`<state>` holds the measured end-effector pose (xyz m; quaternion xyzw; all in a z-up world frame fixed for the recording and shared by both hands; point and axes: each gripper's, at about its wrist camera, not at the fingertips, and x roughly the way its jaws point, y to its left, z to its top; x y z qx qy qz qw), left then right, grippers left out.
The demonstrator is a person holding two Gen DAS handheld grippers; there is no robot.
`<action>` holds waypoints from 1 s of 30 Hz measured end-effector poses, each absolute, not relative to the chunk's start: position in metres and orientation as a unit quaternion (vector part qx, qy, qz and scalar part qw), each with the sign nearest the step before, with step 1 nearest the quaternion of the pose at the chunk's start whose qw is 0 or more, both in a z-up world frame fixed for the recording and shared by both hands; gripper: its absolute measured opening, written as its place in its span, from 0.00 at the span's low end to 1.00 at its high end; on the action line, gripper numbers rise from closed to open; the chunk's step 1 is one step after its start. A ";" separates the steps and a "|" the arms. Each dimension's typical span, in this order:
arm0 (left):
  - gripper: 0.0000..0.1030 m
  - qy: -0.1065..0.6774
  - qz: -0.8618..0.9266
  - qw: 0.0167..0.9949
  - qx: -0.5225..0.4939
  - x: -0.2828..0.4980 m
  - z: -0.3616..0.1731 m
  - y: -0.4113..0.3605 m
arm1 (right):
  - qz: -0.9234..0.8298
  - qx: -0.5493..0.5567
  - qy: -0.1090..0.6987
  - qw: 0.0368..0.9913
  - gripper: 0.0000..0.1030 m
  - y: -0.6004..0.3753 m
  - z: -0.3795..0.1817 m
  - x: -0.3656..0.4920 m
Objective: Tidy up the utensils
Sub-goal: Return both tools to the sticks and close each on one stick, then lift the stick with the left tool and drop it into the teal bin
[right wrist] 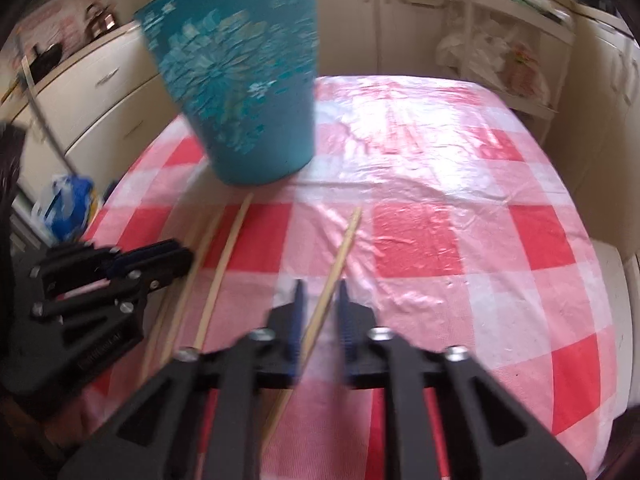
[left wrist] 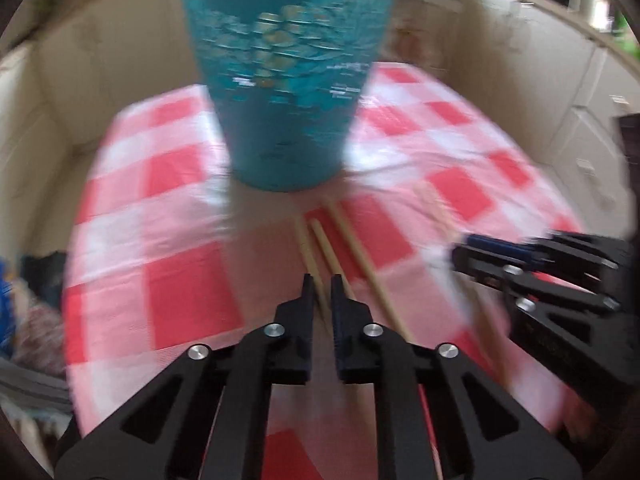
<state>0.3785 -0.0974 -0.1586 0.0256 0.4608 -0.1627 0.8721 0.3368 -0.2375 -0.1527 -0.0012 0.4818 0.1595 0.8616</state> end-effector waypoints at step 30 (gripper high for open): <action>0.05 0.304 -0.147 0.941 -0.019 0.349 -0.062 -0.069 | 0.149 0.196 0.462 0.852 0.06 -0.299 -0.154 0.354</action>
